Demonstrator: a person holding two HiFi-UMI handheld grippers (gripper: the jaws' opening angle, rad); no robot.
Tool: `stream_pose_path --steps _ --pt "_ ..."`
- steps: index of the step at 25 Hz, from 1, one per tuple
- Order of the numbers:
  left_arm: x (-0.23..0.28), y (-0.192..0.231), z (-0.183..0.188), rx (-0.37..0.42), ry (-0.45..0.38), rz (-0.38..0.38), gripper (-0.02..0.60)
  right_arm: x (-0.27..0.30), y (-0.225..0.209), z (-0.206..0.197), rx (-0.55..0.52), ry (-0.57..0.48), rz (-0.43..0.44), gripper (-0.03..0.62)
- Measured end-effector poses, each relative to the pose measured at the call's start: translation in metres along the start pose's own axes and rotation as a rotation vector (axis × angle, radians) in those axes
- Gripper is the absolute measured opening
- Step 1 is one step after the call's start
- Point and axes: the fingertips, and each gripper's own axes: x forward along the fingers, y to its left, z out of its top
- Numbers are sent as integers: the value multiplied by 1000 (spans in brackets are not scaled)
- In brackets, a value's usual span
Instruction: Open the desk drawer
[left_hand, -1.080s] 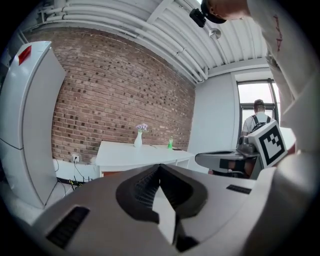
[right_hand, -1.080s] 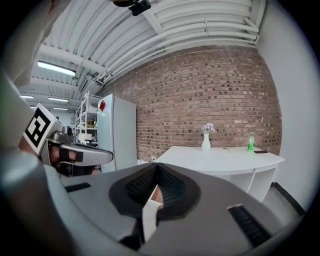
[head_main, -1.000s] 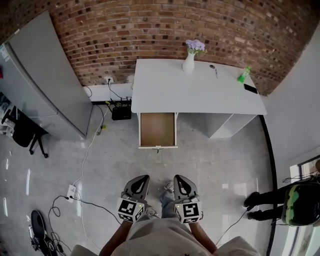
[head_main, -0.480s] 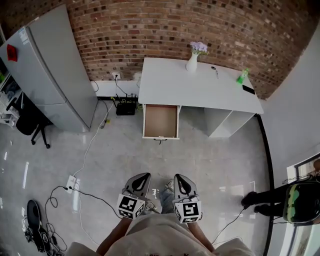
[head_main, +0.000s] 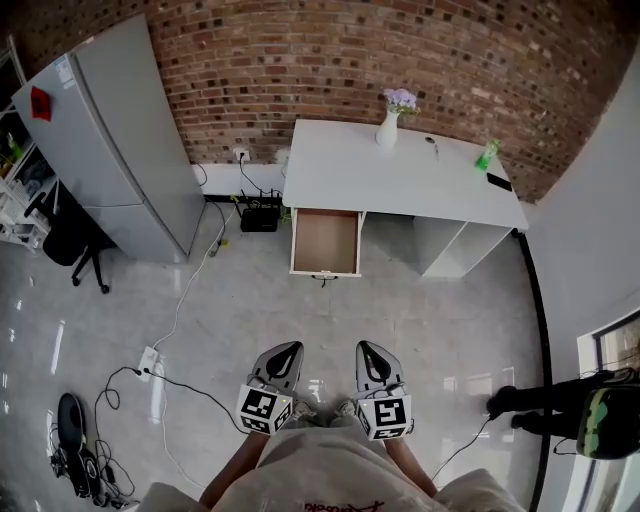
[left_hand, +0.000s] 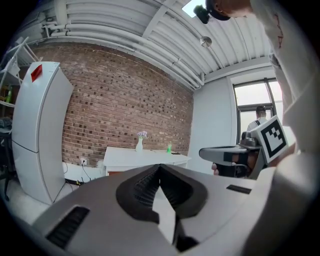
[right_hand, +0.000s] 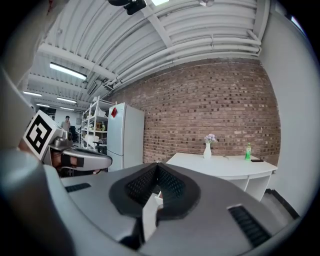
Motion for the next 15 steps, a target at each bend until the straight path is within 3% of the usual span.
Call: stream_pose_path --steps 15 --pt "12 -11 3 14 -15 -25 12 -2 -3 4 -4 -25 -16 17"
